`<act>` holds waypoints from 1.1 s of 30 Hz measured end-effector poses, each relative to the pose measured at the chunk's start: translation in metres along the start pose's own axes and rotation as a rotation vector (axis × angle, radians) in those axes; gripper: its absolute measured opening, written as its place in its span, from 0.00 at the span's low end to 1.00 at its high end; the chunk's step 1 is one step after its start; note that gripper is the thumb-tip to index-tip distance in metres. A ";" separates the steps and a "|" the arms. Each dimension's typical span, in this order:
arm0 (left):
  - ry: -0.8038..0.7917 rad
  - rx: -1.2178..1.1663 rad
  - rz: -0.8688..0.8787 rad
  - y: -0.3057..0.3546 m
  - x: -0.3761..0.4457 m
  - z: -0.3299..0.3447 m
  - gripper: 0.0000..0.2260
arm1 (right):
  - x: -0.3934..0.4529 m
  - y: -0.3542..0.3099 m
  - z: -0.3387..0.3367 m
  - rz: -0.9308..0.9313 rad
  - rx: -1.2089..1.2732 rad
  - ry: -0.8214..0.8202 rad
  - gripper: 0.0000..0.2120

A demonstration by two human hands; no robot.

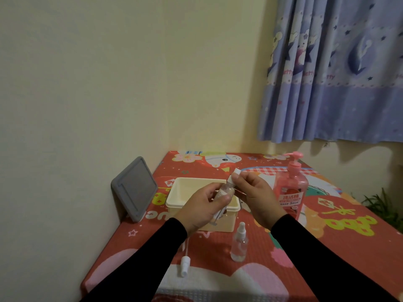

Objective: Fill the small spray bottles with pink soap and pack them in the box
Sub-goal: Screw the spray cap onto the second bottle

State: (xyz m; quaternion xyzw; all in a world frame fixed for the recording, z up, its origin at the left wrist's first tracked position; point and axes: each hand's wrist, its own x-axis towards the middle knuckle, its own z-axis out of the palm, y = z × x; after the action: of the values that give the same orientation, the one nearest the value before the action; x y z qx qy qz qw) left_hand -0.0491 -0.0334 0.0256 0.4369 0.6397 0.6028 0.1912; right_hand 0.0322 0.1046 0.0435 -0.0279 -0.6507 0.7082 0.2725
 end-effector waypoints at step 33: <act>0.140 0.208 0.046 -0.006 0.008 0.002 0.13 | -0.001 0.008 0.004 0.042 -0.033 0.104 0.10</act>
State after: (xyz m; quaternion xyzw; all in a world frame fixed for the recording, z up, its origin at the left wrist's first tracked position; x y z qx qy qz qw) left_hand -0.0537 -0.0255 0.0214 0.4257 0.7003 0.5666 0.0858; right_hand 0.0287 0.1012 0.0368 -0.0826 -0.6468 0.7003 0.2905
